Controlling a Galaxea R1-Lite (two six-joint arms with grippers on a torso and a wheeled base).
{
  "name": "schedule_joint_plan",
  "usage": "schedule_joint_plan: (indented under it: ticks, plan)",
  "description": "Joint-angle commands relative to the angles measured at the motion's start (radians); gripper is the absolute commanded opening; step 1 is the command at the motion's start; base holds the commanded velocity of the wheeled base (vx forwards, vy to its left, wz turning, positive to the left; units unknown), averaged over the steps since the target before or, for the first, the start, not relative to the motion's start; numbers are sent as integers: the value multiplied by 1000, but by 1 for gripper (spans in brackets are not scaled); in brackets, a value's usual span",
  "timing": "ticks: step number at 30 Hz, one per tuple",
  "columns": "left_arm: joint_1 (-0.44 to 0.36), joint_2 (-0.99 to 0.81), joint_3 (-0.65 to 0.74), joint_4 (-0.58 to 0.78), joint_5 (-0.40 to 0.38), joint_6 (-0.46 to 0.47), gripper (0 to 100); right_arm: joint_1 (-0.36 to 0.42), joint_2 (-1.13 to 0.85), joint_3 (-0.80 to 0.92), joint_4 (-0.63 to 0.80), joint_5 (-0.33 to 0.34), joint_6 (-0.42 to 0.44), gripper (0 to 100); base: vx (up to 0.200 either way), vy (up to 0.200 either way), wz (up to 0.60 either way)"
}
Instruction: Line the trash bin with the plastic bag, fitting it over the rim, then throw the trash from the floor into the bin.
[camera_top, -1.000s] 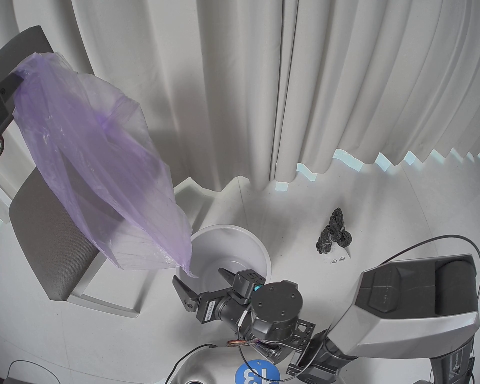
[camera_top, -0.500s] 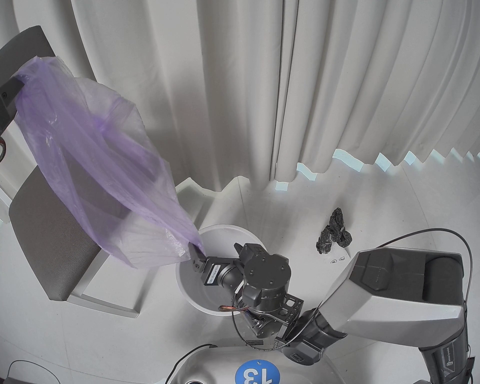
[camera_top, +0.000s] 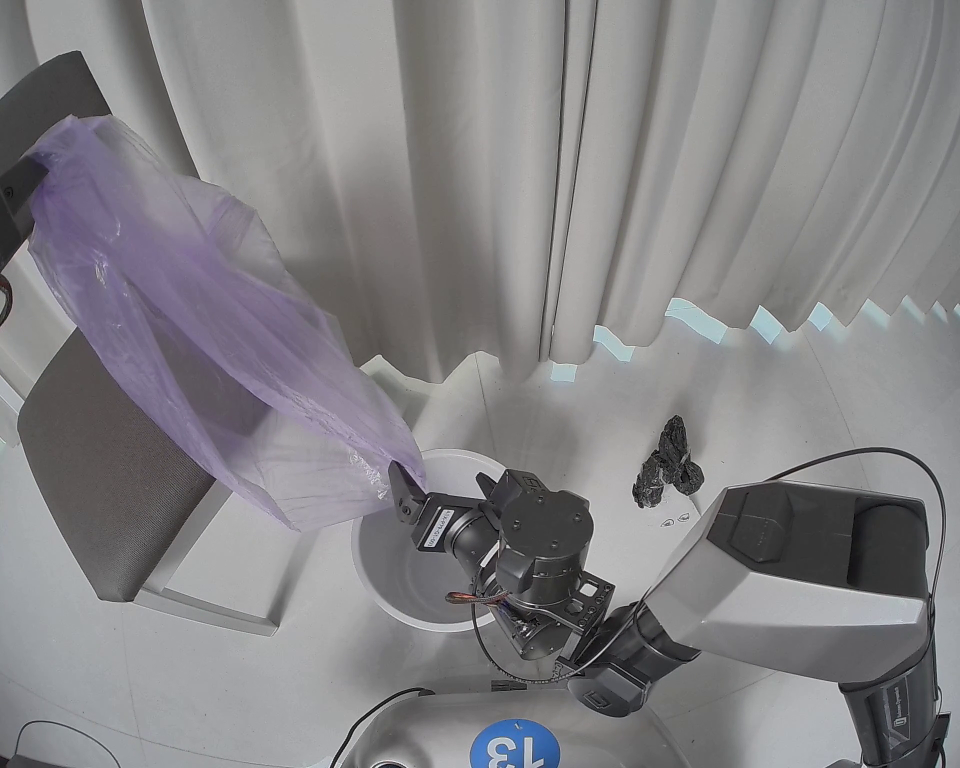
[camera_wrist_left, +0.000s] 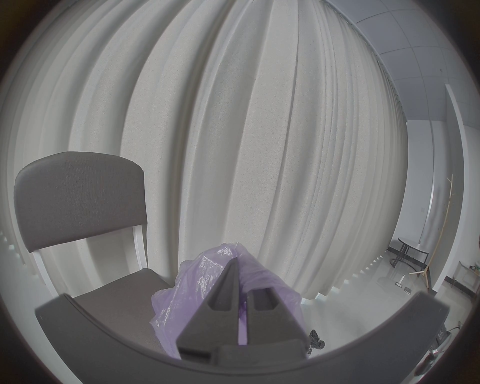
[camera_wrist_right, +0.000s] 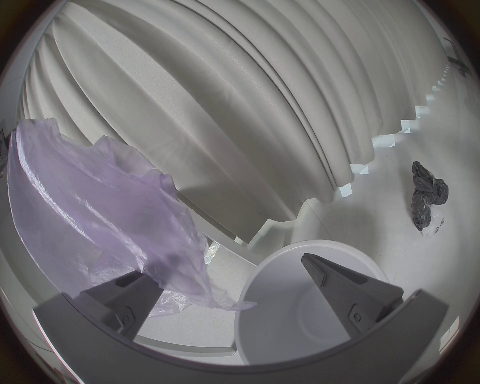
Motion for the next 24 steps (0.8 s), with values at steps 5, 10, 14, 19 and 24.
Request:
schedule_joint_plan:
  ticks: [5, 10, 14, 19, 24]
  plan:
    - [12, 0, 1, -1, 0, -1, 0, 26, 21, -23, -4, 5, 12, 100, 0, 0, 0]
    - [13, -5, 11, -2, 0, -1, 0, 28, 44, -52, -13, 18, 15, 100, 0, 0, 0]
    - [13, -10, 33, -4, -3, -7, 0, 28, 59, -57, -19, 16, 14, 0, 0, 0, 0]
    - [13, -20, 59, -5, -3, -8, 0, 25, 47, -41, -16, 19, 14, 0, 0, 0, 0]
    - [20, -37, 105, -4, -3, -8, 0, 11, -36, 28, -18, 27, 9, 0, 0, 0, 0]
